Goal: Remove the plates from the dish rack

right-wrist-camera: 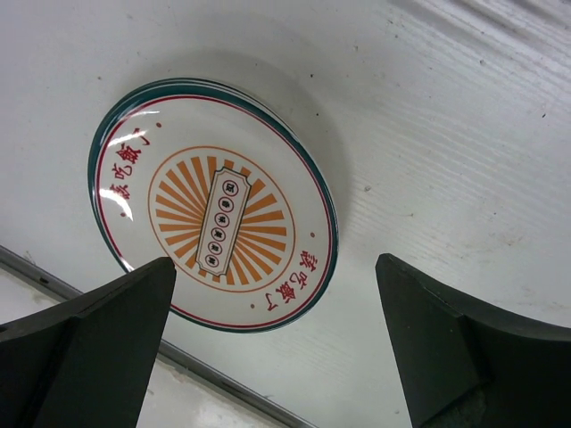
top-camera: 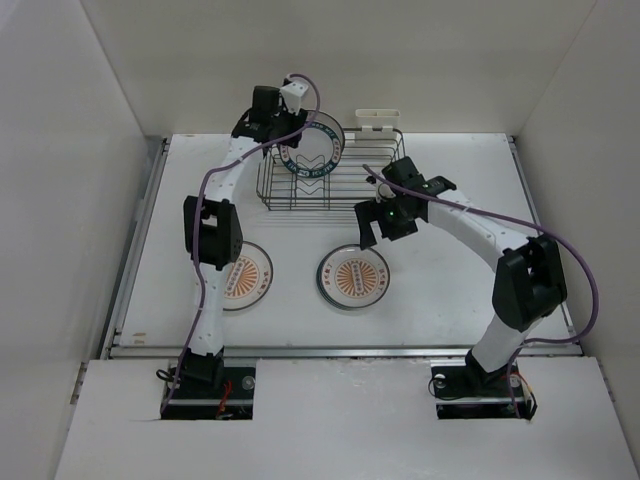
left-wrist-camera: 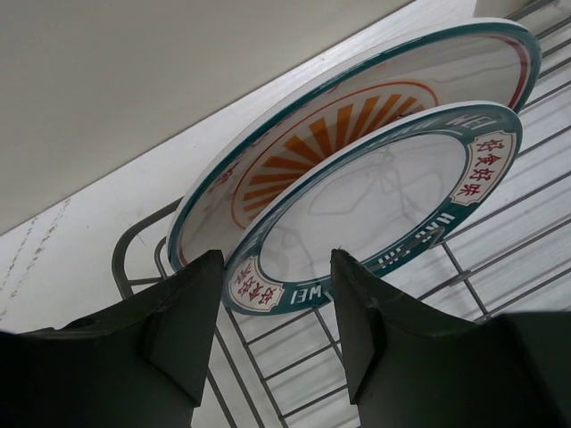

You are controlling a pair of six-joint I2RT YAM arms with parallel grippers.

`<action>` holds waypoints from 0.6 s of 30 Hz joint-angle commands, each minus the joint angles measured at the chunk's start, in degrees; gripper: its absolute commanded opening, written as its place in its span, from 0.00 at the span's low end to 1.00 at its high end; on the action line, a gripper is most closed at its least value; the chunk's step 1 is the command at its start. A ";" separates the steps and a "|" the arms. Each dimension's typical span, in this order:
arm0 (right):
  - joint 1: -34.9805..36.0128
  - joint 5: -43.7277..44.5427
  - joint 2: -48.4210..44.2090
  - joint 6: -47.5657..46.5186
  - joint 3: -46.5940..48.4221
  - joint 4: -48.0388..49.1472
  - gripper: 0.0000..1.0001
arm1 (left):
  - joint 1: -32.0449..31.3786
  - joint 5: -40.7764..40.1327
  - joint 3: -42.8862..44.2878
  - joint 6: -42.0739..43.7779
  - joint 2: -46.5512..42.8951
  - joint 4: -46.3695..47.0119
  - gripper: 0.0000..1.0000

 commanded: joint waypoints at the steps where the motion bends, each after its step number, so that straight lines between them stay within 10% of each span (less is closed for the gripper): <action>1: 0.68 0.21 -0.31 -0.19 2.60 -1.98 1.00 | 0.11 1.81 1.76 0.70 0.61 2.33 0.47; 13: 0.68 0.91 -2.33 -0.19 2.08 -4.18 1.00 | 0.11 3.56 4.57 1.23 3.95 1.37 0.56; 18: 0.68 1.43 -2.33 -0.19 2.60 -4.18 1.00 | 1.16 4.10 4.58 -0.61 3.70 0.31 0.11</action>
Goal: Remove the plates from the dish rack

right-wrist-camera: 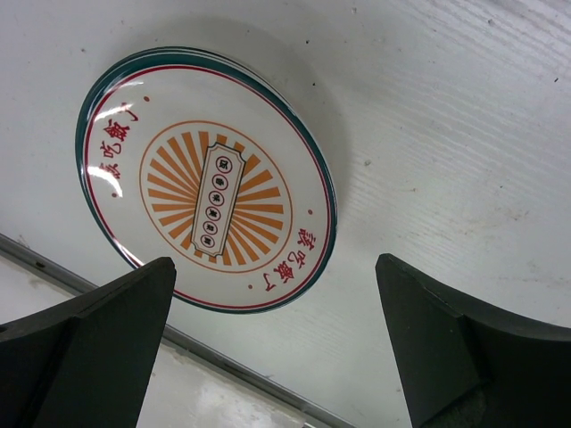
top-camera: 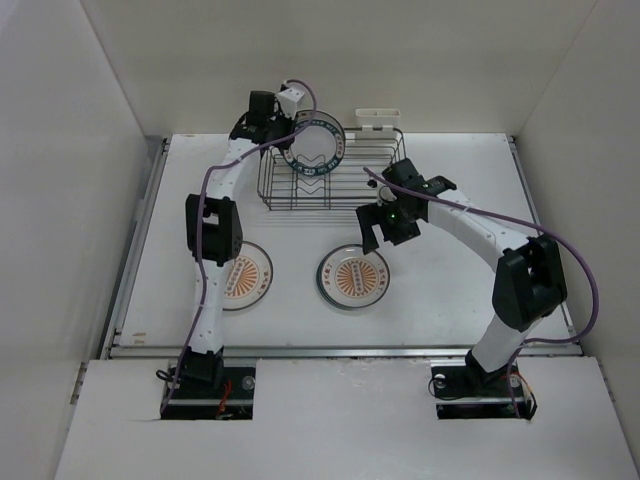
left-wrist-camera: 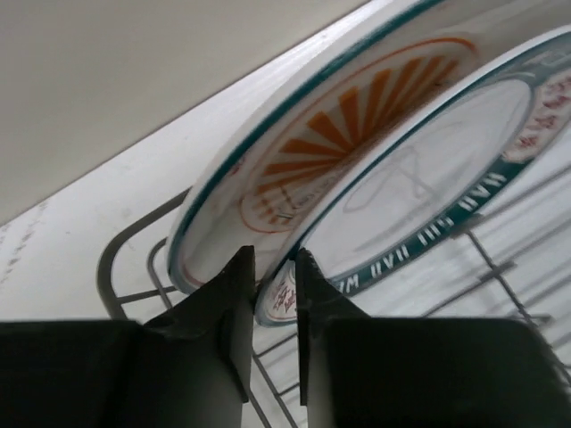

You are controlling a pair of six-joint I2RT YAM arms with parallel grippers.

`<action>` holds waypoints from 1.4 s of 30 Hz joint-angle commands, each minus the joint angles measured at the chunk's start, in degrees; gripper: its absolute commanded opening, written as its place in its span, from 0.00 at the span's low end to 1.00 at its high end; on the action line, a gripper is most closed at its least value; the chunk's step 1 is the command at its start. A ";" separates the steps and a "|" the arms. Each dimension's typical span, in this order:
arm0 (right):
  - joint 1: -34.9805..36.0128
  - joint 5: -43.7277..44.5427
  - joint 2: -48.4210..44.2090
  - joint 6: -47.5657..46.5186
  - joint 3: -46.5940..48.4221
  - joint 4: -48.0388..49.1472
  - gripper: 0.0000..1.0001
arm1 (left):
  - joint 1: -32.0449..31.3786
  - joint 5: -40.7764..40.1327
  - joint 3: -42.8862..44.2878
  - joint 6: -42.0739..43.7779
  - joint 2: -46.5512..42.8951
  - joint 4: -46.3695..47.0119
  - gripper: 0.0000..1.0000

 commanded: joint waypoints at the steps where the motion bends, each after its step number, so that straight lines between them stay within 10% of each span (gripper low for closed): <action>1: 0.68 1.33 -2.33 -0.19 2.19 -0.90 1.00 | -0.21 2.70 2.26 -1.71 -0.98 -0.59 0.05; 10: 0.68 1.33 -1.27 -0.19 3.33 -1.43 1.00 | 0.31 2.86 -3.55 -0.48 -9.50 5.30 0.00; 33: 0.68 -0.08 -9.08 2.79 5.00 5.68 1.00 | 0.31 19.48 3.84 -9.00 -23.92 -20.09 0.00; 42: -2.39 21.96 -20.51 12.02 6.67 2.80 1.00 | 0.31 31.60 -5.55 -0.33 -28.58 -38.72 0.00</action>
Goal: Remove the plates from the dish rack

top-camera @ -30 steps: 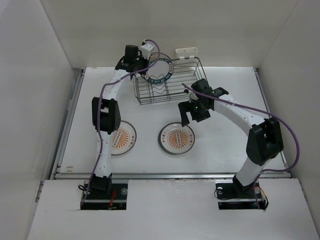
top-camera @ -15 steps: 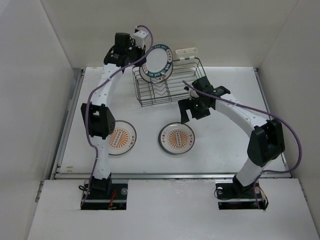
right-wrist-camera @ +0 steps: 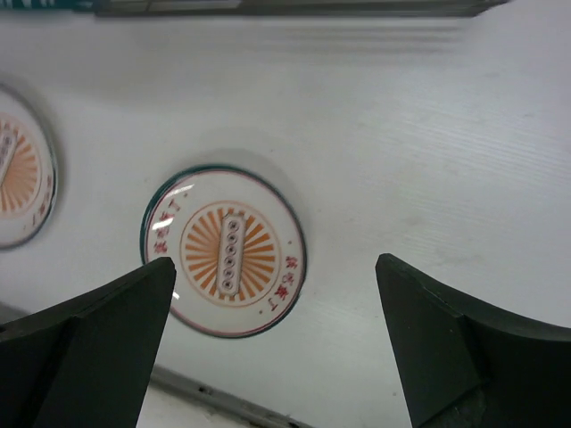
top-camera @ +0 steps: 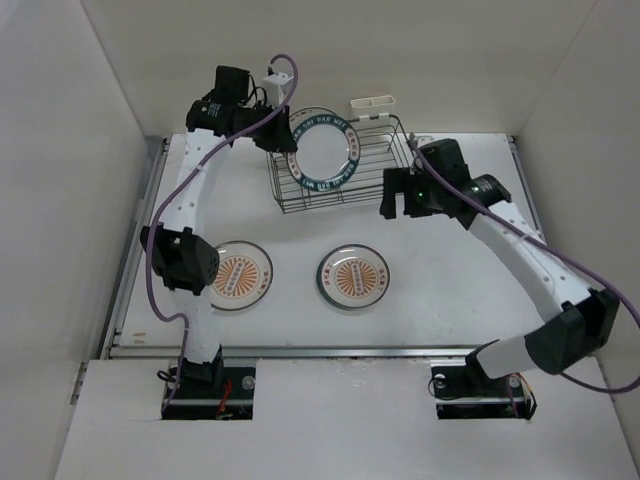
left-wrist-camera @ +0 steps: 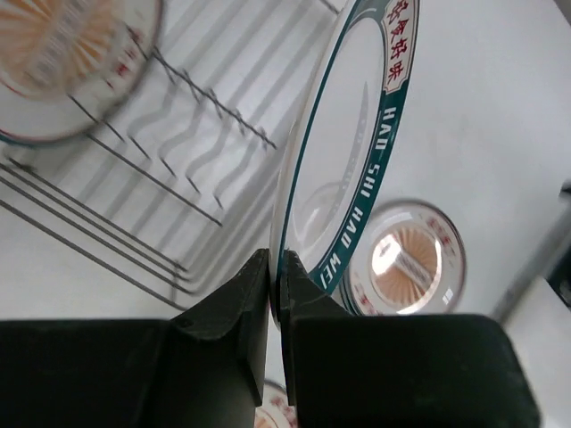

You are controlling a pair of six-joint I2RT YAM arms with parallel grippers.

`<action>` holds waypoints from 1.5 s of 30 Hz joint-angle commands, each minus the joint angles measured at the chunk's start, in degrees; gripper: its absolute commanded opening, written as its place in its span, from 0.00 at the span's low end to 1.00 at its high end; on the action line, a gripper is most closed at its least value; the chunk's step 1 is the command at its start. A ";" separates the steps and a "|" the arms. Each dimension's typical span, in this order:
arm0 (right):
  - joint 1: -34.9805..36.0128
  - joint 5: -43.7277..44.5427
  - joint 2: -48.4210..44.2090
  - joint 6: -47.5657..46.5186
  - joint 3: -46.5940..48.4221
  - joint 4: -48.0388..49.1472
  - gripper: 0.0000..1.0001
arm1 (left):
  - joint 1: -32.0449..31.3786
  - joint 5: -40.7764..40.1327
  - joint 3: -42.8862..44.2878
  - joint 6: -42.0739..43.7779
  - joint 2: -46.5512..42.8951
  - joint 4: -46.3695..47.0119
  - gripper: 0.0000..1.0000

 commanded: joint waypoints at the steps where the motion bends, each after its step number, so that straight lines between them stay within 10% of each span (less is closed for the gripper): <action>1: -1.65 15.23 -6.70 5.38 3.50 0.41 1.00 | -0.71 9.88 -4.49 5.94 -4.12 -12.03 0.00; 8: -1.65 18.00 -10.40 6.61 2.45 1.90 1.00 | -10.46 10.34 -13.89 19.22 -1.93 -23.14 0.00; 21: -1.65 17.38 -10.23 10.57 -5.46 3.04 1.00 | -17.59 -2.75 -23.49 12.29 7.55 -10.75 0.00; 34: -4.37 20.46 -0.40 10.57 4.37 7.78 1.00 | -18.65 -5.13 -15.50 11.76 10.65 -15.49 0.63; 45: -11.50 15.09 28.24 5.38 28.53 12.27 1.00 | -12.94 -4.59 -3.89 8.25 6.33 -20.24 0.71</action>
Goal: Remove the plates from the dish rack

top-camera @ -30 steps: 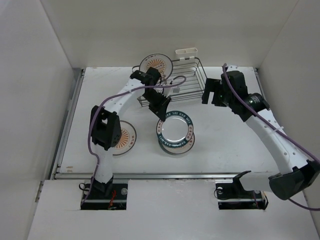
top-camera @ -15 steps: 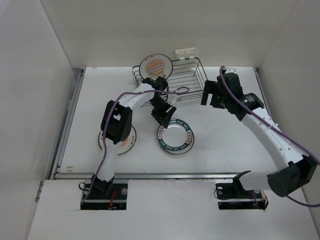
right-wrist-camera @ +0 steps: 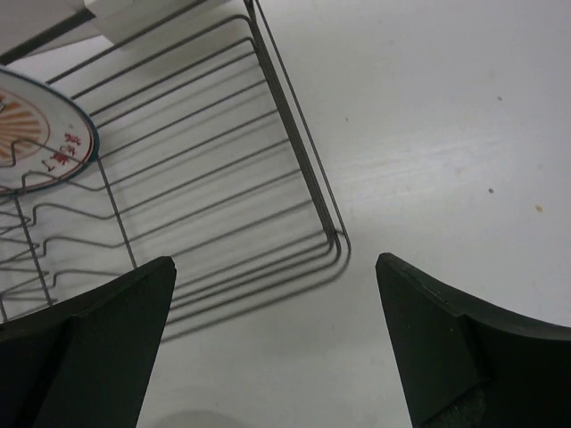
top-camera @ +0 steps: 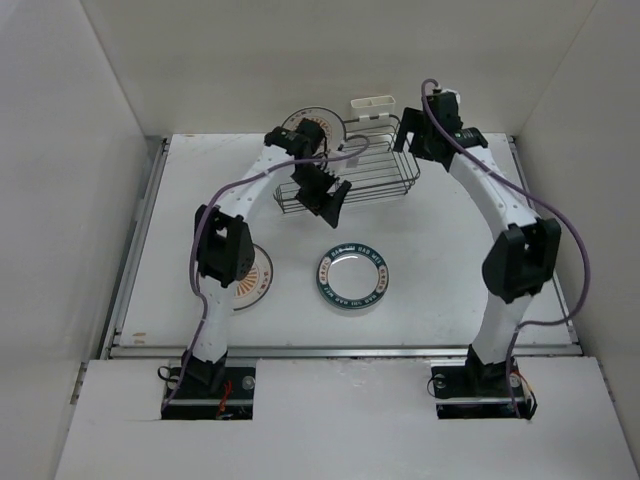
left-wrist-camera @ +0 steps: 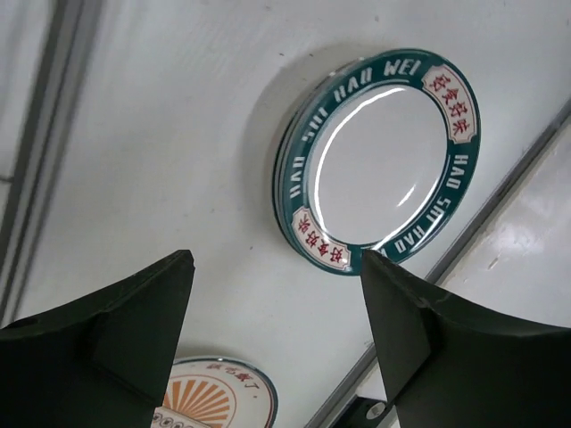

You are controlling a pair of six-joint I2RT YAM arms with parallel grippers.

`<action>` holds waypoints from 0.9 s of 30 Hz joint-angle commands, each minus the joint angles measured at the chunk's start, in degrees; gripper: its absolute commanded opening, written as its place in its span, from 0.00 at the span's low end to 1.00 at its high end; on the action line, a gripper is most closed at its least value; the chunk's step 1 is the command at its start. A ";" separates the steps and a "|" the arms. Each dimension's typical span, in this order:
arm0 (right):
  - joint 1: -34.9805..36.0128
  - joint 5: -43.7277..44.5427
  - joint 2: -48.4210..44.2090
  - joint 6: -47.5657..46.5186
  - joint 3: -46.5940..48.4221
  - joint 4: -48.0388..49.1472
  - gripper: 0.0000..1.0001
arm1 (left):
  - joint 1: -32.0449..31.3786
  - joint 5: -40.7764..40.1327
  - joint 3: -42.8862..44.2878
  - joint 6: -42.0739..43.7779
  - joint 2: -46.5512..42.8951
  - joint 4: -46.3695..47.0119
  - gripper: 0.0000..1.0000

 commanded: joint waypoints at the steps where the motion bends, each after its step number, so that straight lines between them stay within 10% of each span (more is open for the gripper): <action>1: -1.00 -1.12 6.88 -3.34 10.67 2.74 1.00 | 3.17 -1.98 4.40 -4.20 -5.62 -1.62 0.73; 15: -2.68 2.23 22.54 -3.87 16.53 5.91 0.95 | 9.85 -41.27 -0.16 -9.34 -7.74 45.45 0.87; 21: -2.68 -2.18 23.95 -4.40 12.83 6.43 0.43 | 9.86 -47.35 -0.69 -3.88 -2.56 59.72 0.93; 27: -2.68 -3.49 21.86 -4.40 7.12 8.09 0.19 | 11.00 -41.73 -0.69 -2.56 2.02 66.85 1.00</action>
